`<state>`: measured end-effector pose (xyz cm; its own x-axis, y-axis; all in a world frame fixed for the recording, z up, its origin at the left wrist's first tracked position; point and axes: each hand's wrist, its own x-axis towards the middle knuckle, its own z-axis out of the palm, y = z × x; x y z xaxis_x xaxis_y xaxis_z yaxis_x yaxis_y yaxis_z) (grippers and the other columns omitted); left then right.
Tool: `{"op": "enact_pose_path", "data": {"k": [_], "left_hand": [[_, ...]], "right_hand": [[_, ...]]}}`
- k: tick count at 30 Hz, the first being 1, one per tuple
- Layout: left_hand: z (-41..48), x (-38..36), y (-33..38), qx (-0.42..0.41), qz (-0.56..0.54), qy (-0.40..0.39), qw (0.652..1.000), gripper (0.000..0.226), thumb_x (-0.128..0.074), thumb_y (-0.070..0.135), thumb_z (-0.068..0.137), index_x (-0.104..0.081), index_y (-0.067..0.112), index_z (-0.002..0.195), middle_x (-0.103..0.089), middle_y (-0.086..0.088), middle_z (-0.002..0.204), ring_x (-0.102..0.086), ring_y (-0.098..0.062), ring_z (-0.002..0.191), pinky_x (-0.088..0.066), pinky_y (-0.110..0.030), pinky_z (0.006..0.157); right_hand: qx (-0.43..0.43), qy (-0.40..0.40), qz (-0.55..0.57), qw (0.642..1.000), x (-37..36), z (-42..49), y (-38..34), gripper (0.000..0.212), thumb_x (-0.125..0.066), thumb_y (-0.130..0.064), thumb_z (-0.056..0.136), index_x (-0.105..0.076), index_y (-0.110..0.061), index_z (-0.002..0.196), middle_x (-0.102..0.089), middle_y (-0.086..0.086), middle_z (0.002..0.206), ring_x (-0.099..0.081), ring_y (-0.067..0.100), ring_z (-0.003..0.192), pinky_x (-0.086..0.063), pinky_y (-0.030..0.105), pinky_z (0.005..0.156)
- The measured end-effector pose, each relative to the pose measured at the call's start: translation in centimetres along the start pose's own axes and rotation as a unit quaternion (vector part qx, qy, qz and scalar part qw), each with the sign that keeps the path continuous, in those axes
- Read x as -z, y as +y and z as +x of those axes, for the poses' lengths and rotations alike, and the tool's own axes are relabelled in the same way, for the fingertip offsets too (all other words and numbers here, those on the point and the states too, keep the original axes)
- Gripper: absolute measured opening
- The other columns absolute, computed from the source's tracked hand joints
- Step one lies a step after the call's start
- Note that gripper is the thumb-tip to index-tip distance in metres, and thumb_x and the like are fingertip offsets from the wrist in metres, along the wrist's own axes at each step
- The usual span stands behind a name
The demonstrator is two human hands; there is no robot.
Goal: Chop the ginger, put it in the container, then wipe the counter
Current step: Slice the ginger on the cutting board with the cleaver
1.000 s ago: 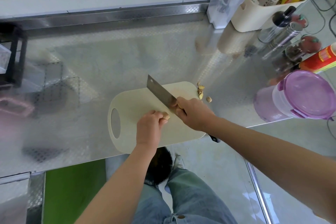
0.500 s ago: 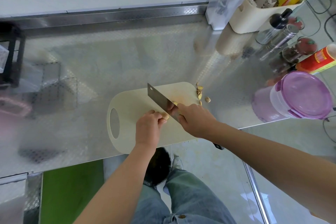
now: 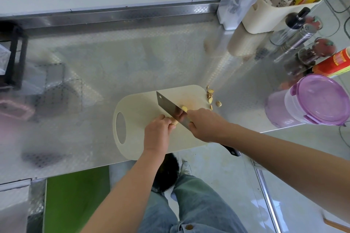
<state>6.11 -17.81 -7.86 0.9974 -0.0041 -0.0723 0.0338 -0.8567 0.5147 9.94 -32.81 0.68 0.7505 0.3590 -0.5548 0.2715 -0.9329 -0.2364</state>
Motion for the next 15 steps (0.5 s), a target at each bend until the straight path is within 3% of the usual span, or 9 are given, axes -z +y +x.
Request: {"op": "enact_pose_path", "data": {"k": [4,10,15], "left_hand": [[0.0,-0.3,-0.1,-0.017,0.008,0.006,1.000,0.011,-0.080,0.006,0.070,-0.070,0.010,0.074,-0.058,-0.006,0.065,-0.054,-0.027,0.058,-0.034,-0.028,0.050],[0.1,-0.5,-0.4,-0.030,-0.010,0.011,0.999,0.014,-0.082,0.004,0.067,-0.071,0.012,0.071,-0.058,-0.003,0.064,-0.055,-0.026,0.055,-0.042,-0.030,0.044],[0.2,-0.5,-0.4,-0.033,-0.026,0.007,0.999,0.014,-0.082,0.005,0.068,-0.072,0.014,0.074,-0.060,-0.003,0.065,-0.057,-0.026,0.056,-0.044,-0.029,0.045]], "right_hand": [[-0.003,0.006,0.013,1.000,-0.6,0.6,-0.3,0.007,-0.038,-0.011,0.095,-0.045,-0.010,0.095,-0.034,-0.001,0.068,-0.046,0.025,0.071,-0.026,0.026,0.048],[-0.016,0.022,0.019,0.999,-1.5,1.8,-0.9,0.023,-0.037,-0.014,0.096,-0.046,-0.006,0.116,-0.056,0.013,0.095,-0.044,0.025,0.073,-0.032,0.032,0.061],[-0.015,0.030,0.015,0.999,-1.9,2.5,-1.2,0.024,-0.038,-0.016,0.097,-0.046,-0.006,0.118,-0.057,0.013,0.101,-0.045,0.026,0.074,-0.032,0.032,0.063]]}}
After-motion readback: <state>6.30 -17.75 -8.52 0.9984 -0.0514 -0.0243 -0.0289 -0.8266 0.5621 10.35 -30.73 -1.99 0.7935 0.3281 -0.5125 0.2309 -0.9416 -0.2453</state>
